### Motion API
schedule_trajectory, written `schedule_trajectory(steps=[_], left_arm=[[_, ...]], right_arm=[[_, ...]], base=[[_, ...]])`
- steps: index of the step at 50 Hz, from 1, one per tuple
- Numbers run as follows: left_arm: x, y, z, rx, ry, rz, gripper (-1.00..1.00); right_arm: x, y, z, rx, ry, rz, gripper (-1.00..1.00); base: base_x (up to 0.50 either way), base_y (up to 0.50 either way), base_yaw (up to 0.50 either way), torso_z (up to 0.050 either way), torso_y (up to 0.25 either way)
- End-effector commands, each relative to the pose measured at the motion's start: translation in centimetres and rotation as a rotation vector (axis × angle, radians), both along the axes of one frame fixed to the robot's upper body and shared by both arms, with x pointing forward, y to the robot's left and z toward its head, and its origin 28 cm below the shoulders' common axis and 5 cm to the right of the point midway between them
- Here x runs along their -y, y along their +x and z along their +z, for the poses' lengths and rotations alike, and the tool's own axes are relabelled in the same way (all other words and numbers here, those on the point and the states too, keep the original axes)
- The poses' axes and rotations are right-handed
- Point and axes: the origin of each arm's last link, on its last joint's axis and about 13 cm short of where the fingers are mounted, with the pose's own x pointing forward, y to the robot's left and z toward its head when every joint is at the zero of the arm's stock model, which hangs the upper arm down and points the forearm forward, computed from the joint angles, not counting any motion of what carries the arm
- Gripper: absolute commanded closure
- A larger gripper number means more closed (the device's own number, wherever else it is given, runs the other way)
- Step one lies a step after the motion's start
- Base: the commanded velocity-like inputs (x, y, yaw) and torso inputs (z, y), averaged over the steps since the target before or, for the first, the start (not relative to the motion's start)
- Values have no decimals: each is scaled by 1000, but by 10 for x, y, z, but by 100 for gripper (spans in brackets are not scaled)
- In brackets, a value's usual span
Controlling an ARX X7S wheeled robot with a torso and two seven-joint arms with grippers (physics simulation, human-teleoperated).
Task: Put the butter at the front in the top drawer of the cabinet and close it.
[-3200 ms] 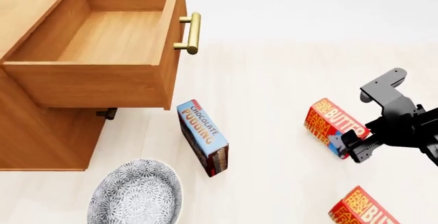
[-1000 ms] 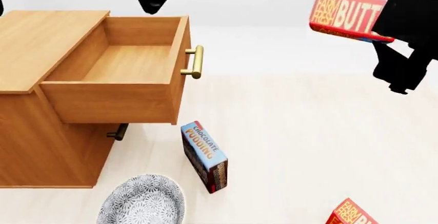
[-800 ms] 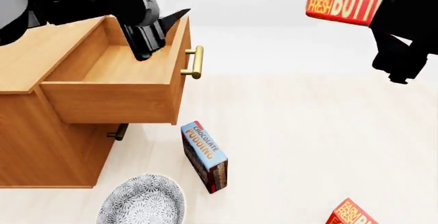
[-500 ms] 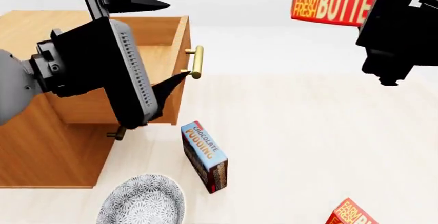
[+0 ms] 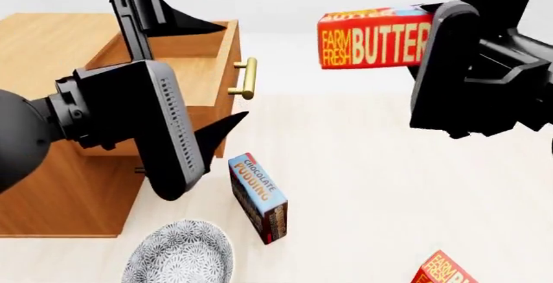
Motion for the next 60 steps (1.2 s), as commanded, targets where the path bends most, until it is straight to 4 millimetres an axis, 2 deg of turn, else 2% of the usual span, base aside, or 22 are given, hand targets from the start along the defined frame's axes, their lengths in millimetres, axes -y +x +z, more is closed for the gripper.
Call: schedule_trajectory(steps=[1, 30, 42, 60], left_arm=[[3, -1, -2, 1, 5, -17, -100], [10, -1, -12, 14, 14, -52, -100], [10, 4, -13, 66, 6, -38, -100], [9, 4, -16, 69, 27, -32, -100]], right_arm=[[-17, -14, 13, 163, -87, 102, 100], [-42, -26, 16, 113, 16, 256, 100], [-47, -30, 15, 56, 80, 285, 100], [-49, -35, 14, 43, 60, 298, 100]], base=[[0, 0, 0, 0, 0], [0, 0, 0, 0, 1], [0, 0, 0, 1, 1], [0, 0, 0, 1, 1]])
